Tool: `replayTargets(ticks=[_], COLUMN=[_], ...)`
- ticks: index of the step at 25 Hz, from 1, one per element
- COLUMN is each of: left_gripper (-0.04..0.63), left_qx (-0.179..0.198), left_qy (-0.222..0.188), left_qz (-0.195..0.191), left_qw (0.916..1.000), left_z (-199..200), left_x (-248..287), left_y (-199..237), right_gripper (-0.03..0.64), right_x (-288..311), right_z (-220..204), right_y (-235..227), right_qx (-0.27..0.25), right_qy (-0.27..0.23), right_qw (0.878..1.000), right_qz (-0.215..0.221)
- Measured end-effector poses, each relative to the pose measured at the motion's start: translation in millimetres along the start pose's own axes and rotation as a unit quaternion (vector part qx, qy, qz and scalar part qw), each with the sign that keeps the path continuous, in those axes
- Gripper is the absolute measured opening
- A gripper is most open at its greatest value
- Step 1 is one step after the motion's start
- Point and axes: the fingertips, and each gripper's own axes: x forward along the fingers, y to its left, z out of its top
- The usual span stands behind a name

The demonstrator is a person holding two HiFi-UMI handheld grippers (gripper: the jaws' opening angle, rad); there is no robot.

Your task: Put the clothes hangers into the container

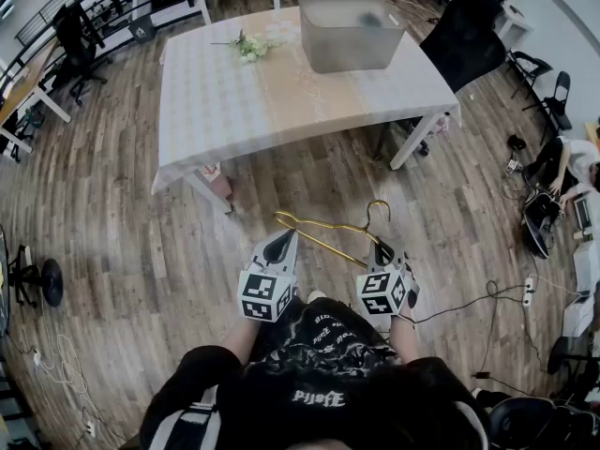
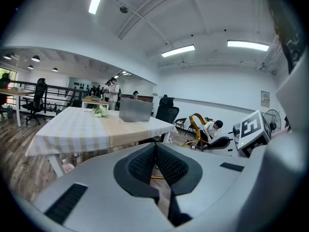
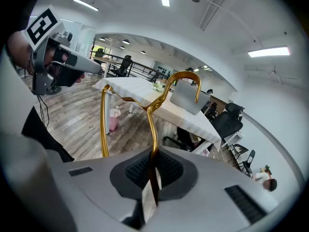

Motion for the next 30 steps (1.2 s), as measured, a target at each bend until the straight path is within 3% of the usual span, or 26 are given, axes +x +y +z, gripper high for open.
replayTargets(ticks=[8,18,25,30], left_gripper=[0.02,0.02,0.02,0.02], left_qx=[-0.001,0.01,0.01,0.001], left_qy=[-0.006,-0.008,-0.002,0.012], left_qz=[-0.013,-0.037,-0.036,-0.029], left_qw=[0.9999,0.9992,0.9993,0.9995], left_z=[3.6,7.4,9.8,1.8], left_x=[-6.9,10.6,26.2,62.5], left_y=[3.4,35.2,53.0,40.3], right_gripper=[0.006,0.008,0.008,0.008], right_x=[-9.2,15.9,34.3,56.5], right_z=[0.2,34.2,26.5,12.3], right_y=[9.7,13.5,18.8,-11.0], right_qx=[0.003,0.012,0.025,0.027], right_qy=[0.007,-0.008,0.005,0.01], right_qw=[1.0,1.0,0.999,0.999], right_qz=[-0.003,-0.027,-0.024,-0.015])
